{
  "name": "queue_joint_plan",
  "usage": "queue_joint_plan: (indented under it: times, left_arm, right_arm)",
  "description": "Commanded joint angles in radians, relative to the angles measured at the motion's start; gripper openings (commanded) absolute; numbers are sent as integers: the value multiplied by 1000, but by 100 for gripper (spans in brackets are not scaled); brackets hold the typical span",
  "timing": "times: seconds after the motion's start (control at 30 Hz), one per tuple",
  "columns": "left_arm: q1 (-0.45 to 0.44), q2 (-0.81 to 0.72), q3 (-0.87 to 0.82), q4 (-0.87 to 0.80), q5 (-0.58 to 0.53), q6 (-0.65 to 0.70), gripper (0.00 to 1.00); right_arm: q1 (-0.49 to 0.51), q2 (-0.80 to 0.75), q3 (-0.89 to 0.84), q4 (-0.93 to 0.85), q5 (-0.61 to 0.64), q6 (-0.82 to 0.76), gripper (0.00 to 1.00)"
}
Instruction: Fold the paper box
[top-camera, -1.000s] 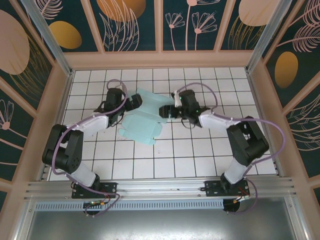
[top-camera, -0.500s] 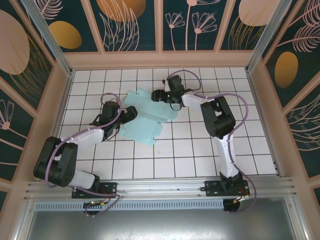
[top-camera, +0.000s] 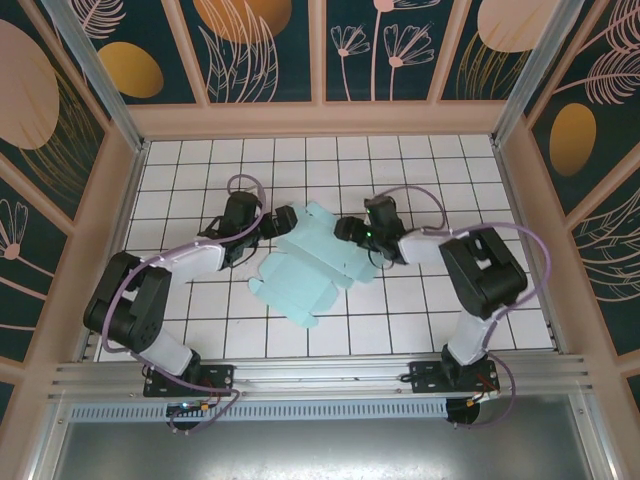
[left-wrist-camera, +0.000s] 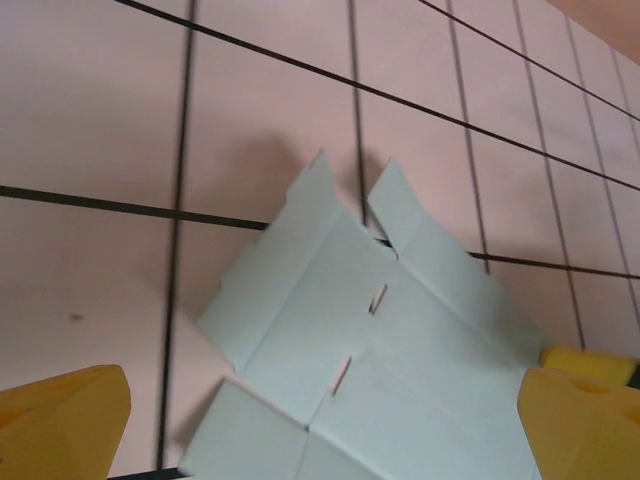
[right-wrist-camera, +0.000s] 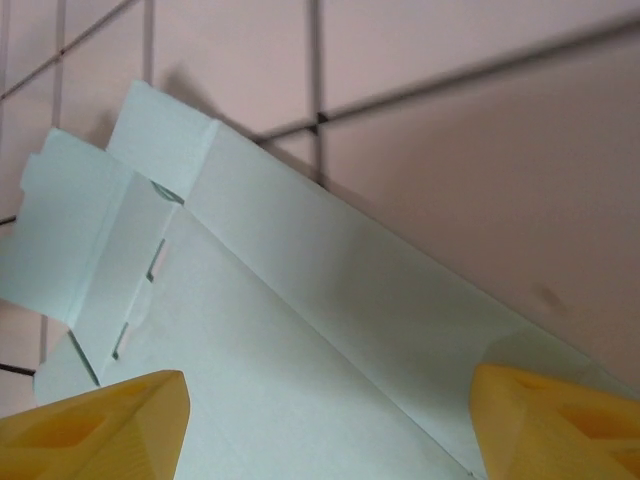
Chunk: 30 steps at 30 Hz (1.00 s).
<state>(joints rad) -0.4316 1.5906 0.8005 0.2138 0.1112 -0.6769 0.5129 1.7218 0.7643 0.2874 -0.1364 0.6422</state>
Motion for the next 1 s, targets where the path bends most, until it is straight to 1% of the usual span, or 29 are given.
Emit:
queue_joint_plan:
  times: [0.0, 0.1, 0.23, 0.27, 0.33, 0.43, 0.5, 0.53, 0.63, 0.7, 0.83, 0.97]
  left_arm:
    - [-11, 46, 21, 42, 71, -32, 99]
    - [-42, 68, 39, 54, 95, -40, 99]
    - [-94, 52, 52, 30, 98, -77, 99]
    - [-111, 37, 44, 22, 94, -118, 99]
    - [-147, 7, 15, 20, 94, -201, 95]
    - [-213, -37, -27, -8, 52, -299, 90]
    - [-242, -47, -70, 4, 66, -375, 88]
    - [-251, -49, -99, 22, 79, -409, 85]
    - [-264, -38, -177, 98, 122, -467, 79]
    - [-264, -13, -188, 96, 126, -459, 76]
    - [-250, 49, -141, -2, 90, -367, 69]
    - [-171, 96, -125, -37, 115, -292, 67]
  right_arm:
    - [1, -111, -140, 37, 147, 137, 74]
    - [-8, -163, -176, 36, 146, 128, 74]
    - [-9, -210, -176, 83, 129, 28, 75]
    - [-9, -211, -161, 73, 131, 9, 75]
    - [-14, -205, -142, 74, 126, -8, 75]
    - [-34, -176, -127, 112, 81, 7, 75]
    - [-42, -156, -120, 148, 49, 24, 75]
    - [-44, -149, -119, 171, 37, 28, 75]
    - [-52, -140, -115, 207, 20, 25, 77]
    - [-62, -142, -115, 222, 4, 8, 80]
    - [-92, -176, -120, 214, -31, -83, 89]
    - [-129, -241, -135, 187, -55, -155, 93]
